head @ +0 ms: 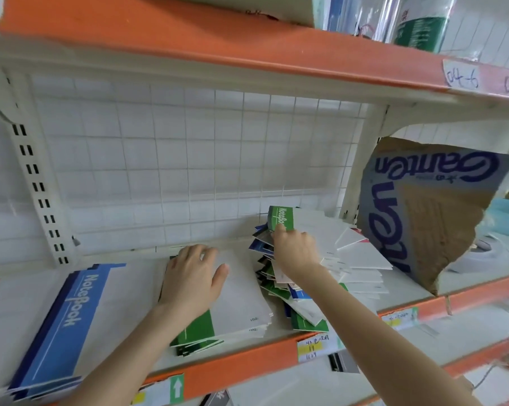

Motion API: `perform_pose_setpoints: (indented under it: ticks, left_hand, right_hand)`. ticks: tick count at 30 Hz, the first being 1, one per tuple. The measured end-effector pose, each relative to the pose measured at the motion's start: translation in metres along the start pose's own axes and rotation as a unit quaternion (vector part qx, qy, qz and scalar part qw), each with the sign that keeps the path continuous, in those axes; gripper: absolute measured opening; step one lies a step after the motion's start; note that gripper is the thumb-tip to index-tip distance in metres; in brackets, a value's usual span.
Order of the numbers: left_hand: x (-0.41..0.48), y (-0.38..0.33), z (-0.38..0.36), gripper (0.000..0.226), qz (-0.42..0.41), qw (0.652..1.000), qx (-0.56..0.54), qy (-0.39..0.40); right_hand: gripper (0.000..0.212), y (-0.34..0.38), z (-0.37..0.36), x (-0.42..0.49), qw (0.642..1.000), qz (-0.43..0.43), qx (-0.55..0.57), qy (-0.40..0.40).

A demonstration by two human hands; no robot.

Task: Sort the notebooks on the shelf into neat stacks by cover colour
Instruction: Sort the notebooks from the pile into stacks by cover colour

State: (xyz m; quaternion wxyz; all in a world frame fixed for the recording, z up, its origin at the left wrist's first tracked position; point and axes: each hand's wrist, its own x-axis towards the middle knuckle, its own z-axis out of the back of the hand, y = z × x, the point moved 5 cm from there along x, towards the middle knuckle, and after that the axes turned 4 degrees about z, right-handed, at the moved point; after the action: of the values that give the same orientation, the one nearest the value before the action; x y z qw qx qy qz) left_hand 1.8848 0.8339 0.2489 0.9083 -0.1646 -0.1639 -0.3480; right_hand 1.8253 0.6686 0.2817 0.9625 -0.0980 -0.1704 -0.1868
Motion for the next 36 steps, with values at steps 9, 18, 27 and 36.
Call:
perform_pose_setpoints:
  ticks: [9,18,27,36]
  left_hand:
    - [0.016,-0.009,0.004,0.042,0.205,0.881,-0.407,0.129]
    - [-0.01,-0.012,-0.002,0.026,0.384,0.604,-0.686,0.13]
    - [-0.027,0.0,0.009,0.023,0.386,0.607,-0.685,0.118]
    - [-0.043,-0.007,0.001,0.027,0.4,0.57,-0.705,0.131]
  right_hand:
    - [0.021,0.042,0.032,-0.054,0.948,0.142,0.087,-0.271]
    - [0.046,0.031,0.018,-0.056,0.919,0.272,0.213,-0.191]
    - [0.028,-0.05,-0.006,-0.009,0.989,0.035,0.117,0.082]
    - [0.027,-0.028,0.011,-0.025,0.98,0.155,-0.115,0.042]
